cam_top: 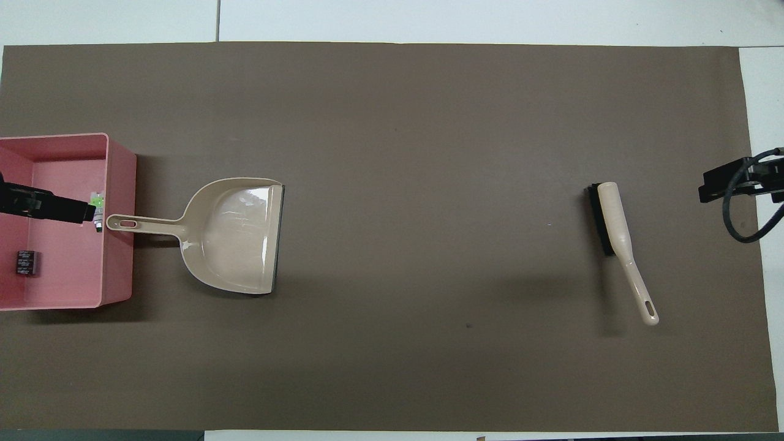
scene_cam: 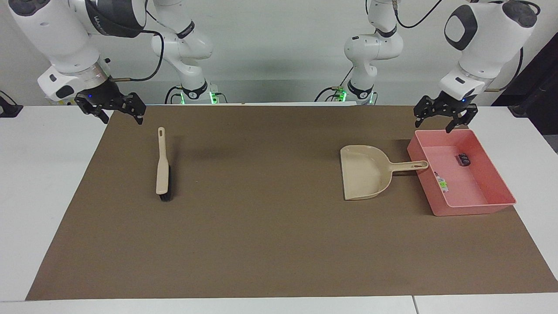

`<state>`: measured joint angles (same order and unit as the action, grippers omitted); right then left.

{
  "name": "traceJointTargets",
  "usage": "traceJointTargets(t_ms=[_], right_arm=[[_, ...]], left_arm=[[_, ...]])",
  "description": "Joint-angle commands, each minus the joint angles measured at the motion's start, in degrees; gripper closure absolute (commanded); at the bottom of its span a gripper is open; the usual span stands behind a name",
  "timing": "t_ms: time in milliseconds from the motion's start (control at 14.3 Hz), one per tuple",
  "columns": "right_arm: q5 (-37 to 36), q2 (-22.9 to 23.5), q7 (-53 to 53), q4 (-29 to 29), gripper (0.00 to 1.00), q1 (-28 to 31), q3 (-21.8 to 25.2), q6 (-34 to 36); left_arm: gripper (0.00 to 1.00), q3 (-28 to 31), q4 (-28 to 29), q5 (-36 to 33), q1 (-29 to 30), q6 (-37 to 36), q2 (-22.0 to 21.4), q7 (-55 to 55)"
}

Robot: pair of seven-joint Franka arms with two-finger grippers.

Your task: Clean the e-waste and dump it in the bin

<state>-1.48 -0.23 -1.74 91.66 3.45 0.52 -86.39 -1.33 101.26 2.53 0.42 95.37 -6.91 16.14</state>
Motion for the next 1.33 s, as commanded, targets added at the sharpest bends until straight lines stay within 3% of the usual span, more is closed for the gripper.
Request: traceJointTargets(t_ms=[0, 280, 420, 1259], right_arm=[[0.69, -0.91, 0.51, 0.36, 0.01, 0.94, -0.34, -0.1], [0.69, -0.91, 0.42, 0.45, 0.01, 0.86, -0.43, -0.01], [0.69, -0.91, 0.42, 0.45, 0.01, 0.86, -0.34, -0.1], [0.69, -0.91, 0.24, 0.45, 0.01, 0.94, -0.43, -0.1]], left_arm=[[0.02, -0.07, -10.96, -0.6, -0.6, -8.68, 4.87, -3.03], [0.02, -1.21, -11.45, -1.04, -1.39, -10.9, 4.63, -8.92], [0.02, -1.22, -9.42, -1.04, -1.39, -10.03, 3.66, -8.84], [0.01, -0.95, -10.29, -1.13, -0.51, -9.94, 4.45, -8.93]])
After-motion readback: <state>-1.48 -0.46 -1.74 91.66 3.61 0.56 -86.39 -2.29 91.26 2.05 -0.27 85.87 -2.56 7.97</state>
